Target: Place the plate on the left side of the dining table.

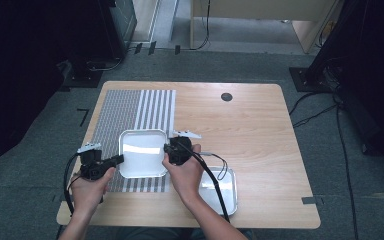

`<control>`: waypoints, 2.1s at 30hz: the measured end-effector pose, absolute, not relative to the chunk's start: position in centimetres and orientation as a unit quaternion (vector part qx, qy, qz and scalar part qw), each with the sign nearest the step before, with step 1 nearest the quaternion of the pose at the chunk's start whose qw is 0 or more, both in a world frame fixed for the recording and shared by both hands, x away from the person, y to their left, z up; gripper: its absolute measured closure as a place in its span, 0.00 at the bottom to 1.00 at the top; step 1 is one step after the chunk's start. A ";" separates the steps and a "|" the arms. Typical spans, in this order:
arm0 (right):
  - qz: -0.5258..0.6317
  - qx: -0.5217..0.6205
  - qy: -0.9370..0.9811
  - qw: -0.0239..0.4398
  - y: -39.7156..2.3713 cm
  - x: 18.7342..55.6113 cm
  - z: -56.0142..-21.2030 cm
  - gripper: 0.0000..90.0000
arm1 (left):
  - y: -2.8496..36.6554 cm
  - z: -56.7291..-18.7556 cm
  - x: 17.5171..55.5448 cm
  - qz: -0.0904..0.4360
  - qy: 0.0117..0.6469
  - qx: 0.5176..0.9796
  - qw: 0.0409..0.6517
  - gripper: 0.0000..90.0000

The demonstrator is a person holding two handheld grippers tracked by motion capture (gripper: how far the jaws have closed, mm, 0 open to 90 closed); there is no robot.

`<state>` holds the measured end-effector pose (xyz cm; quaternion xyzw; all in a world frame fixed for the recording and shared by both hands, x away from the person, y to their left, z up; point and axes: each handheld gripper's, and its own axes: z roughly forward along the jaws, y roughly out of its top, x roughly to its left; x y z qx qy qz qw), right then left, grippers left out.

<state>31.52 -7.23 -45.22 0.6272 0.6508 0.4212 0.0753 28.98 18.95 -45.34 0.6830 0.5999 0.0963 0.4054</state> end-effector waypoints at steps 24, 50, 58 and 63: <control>0.405 0.642 0.648 0.067 -1.9 38.4 -47.0 1.00 | 22.9 -46.7 35.7 0.114 0.630 0.671 0.375 1.00; 0.378 0.676 0.630 0.061 -0.2 43.8 -49.0 0.99 | 23.1 -48.5 41.9 0.122 0.657 0.666 0.332 0.99; 0.385 0.675 0.626 0.069 0.0 44.7 -49.8 0.98 | 22.9 -48.7 42.9 0.127 0.662 0.666 0.321 0.98; 0.387 0.669 0.629 0.079 0.2 44.8 -50.4 0.97 | 23.0 -49.2 43.2 0.126 0.663 0.666 0.317 0.97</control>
